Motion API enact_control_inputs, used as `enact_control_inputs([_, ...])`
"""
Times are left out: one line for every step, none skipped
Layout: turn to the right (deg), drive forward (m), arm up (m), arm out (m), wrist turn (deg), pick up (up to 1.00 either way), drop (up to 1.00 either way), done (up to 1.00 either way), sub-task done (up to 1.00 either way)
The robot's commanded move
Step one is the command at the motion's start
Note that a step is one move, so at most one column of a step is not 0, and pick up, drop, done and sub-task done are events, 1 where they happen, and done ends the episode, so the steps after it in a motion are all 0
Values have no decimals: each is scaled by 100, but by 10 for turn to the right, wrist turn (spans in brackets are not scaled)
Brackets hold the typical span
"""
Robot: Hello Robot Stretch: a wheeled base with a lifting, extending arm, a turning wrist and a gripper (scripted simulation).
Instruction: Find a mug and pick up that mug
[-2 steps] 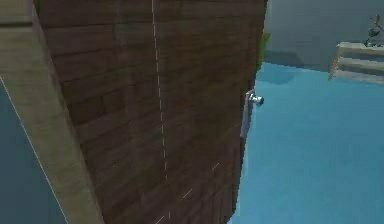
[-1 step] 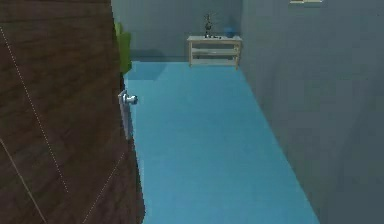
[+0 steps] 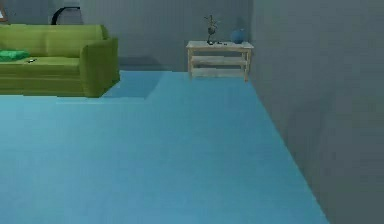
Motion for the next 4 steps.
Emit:
enact_control_inputs([60, 0, 0, 0, 0, 0, 0, 0, 0])
enact_control_inputs([0, 20, 0, 0, 0, 0, 0, 0, 0])
enact_control_inputs([-420, 0, 0, 0, 0, 0, 0, 0, 0])
enact_control_inputs([0, 25, 0, 0, 0, 0, 0, 0, 0])
